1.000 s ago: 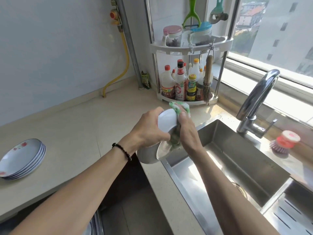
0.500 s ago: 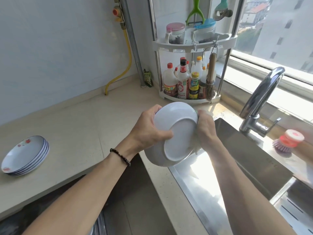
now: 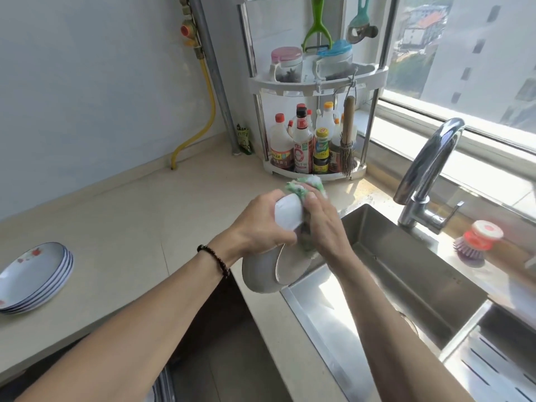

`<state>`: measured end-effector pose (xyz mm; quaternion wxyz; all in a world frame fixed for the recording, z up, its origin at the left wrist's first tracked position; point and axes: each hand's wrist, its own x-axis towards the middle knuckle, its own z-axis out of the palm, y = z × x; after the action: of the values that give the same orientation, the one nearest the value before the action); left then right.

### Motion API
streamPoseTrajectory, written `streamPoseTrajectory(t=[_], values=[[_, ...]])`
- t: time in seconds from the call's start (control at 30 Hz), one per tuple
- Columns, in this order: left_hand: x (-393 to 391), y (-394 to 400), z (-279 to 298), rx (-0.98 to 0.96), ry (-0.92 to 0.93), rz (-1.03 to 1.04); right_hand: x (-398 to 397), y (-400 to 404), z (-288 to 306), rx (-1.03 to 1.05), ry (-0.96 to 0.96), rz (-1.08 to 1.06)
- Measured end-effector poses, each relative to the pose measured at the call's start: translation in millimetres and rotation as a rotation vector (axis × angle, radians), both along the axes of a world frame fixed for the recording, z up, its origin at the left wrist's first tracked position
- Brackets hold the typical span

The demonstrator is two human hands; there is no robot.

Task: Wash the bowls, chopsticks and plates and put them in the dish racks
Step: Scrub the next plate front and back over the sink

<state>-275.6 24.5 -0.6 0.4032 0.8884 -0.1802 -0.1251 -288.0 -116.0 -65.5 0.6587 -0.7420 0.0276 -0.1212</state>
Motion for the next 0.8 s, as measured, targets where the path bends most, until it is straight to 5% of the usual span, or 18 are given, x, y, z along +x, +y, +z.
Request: streamPoseTrajectory(t=[0.07, 0.23, 0.37, 0.53, 0.8], values=[[-1, 0, 2, -0.006, -0.019, 0.012, 7, -9, -4, 0.161, 0.197, -0.11], [0, -5, -1, 0.002, -0.093, 0.08, 1, 17, -4, -0.003, -0.042, -0.028], [-3, 0, -6, -0.159, -0.045, 0.225, -1, 7, -6, 0.212, 0.085, -0.003], [5, 2, -7, -0.342, 0.073, 0.331, -19, 30, -5, 0.025, -0.001, 0.191], [4, 2, 3, -0.353, 0.045, 0.358, -20, 23, 1, -0.115, 0.035, 0.139]])
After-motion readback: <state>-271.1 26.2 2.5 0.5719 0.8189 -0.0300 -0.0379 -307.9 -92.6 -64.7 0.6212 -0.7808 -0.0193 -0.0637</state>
